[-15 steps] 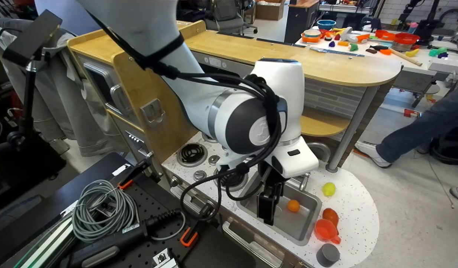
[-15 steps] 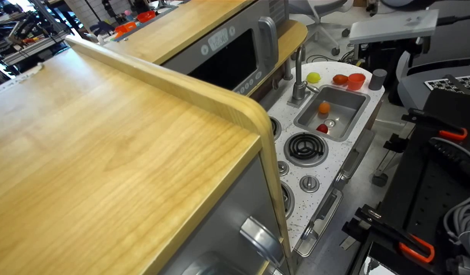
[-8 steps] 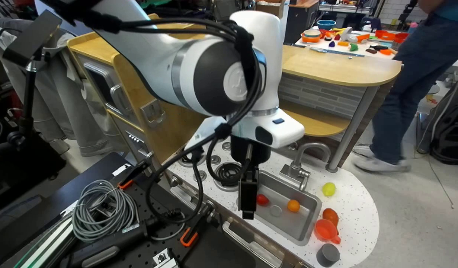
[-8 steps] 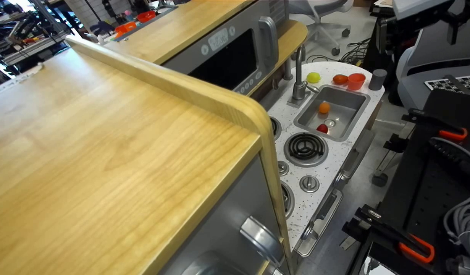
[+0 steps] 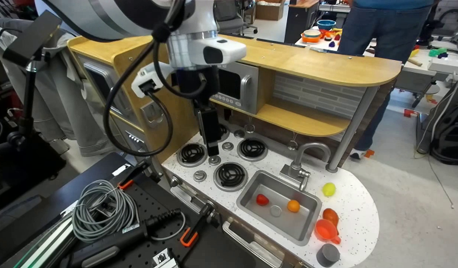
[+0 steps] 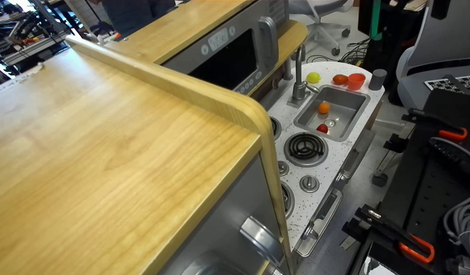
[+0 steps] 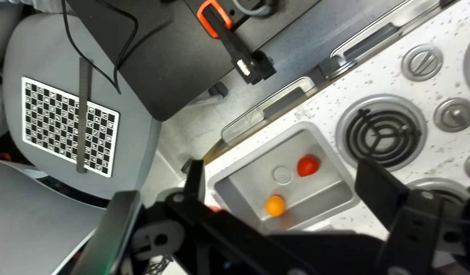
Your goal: Remove the grey object from the orange cup on the right side of the countertop
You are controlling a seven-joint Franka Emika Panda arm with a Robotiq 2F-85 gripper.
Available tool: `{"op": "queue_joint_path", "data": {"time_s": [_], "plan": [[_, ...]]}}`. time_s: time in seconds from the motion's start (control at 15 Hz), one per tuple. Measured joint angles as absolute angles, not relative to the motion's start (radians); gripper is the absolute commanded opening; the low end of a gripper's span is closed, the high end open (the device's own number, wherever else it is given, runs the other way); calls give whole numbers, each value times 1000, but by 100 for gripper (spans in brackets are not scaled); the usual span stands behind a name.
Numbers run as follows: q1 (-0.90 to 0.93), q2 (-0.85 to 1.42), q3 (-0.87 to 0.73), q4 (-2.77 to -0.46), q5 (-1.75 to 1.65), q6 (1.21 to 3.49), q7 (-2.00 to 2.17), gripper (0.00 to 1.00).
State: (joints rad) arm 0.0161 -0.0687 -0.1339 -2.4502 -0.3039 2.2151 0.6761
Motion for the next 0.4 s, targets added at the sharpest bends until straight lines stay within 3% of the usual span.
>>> {"op": "queue_joint_path", "data": {"time_s": [0.4], "plan": [[12,-128,-103,-2539,-226,2221,559,100]]}}
